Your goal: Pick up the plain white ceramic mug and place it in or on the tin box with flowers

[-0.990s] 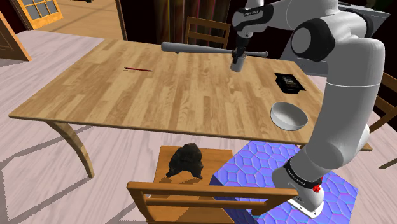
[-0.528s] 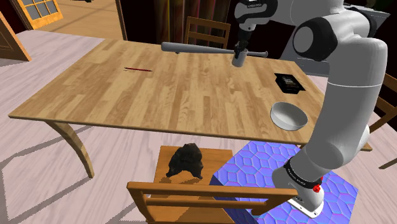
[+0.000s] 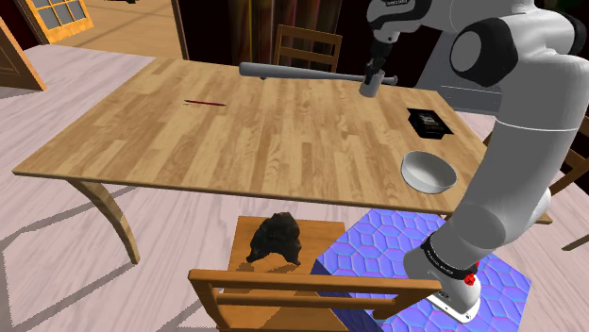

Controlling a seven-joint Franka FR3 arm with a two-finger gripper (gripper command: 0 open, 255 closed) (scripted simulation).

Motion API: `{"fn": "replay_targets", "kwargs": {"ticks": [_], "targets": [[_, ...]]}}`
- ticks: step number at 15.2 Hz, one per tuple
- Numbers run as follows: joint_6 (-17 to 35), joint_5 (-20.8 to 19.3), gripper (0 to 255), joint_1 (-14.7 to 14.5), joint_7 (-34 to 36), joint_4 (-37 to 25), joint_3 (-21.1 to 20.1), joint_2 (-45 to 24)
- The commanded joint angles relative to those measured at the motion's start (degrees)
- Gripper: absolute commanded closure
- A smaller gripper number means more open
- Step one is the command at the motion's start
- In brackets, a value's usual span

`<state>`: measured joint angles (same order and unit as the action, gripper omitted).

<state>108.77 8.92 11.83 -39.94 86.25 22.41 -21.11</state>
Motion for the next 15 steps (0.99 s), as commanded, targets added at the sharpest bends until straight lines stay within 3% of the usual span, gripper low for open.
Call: {"fn": "replay_targets", "kwargs": {"ticks": [1, 8, 15], "targets": [[0.00, -0.03, 255, 1.30, -2.15, 1.05, 0.70, 1.02], [0.12, 0.30, 255, 6.45, -10.37, 3.86, 3.43, 3.39], [-1.09, 1.63, 255, 12.52, -19.15, 2.90, 6.07, 3.00]]}}
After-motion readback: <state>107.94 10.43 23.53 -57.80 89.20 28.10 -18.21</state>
